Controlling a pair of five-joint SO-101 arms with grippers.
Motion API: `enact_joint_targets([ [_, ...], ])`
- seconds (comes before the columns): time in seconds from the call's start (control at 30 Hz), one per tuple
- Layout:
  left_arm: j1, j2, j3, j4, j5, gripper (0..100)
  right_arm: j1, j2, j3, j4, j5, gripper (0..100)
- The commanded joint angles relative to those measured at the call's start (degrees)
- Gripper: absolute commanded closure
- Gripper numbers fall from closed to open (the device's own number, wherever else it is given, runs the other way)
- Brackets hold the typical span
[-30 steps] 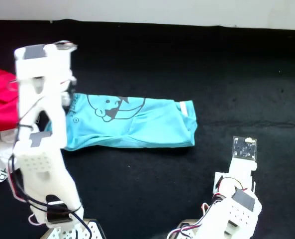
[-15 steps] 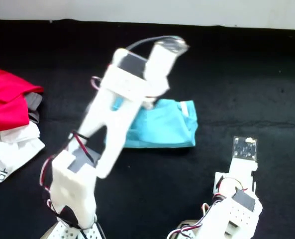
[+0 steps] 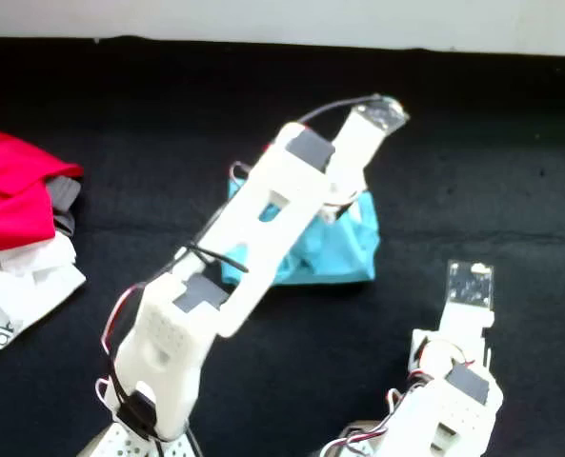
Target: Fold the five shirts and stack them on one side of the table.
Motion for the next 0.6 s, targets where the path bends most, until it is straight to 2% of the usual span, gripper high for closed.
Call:
enact_joint_targets([
  [0.0,0.8,-0.5,-6.5,0.7,2.7,86,1.5,-0.1,1.5,-1.4,-0.4,99.3],
  [0.1,0.1,-0.9,-13.6,4.1,6.9,85,1.5,-0.1,1.5,-1.4,-0.4,99.3],
  [0.27,-3.3,-0.3,-25.5,15.6,7.4,85,1.5,-0.1,1.5,-1.4,-0.4,99.3],
  [0.33,-5.5,-0.1,-25.2,18.3,7.3,88,1.5,-0.1,1.5,-1.4,-0.4,99.3],
  [0.43,-8.6,2.7,-20.5,19.6,7.3,100,1.5,-0.1,1.5,-1.4,-0.4,99.3],
  [0.57,-10.5,8.7,-15.6,19.3,7.6,99,1.5,-0.1,1.5,-1.4,-0.4,99.3],
])
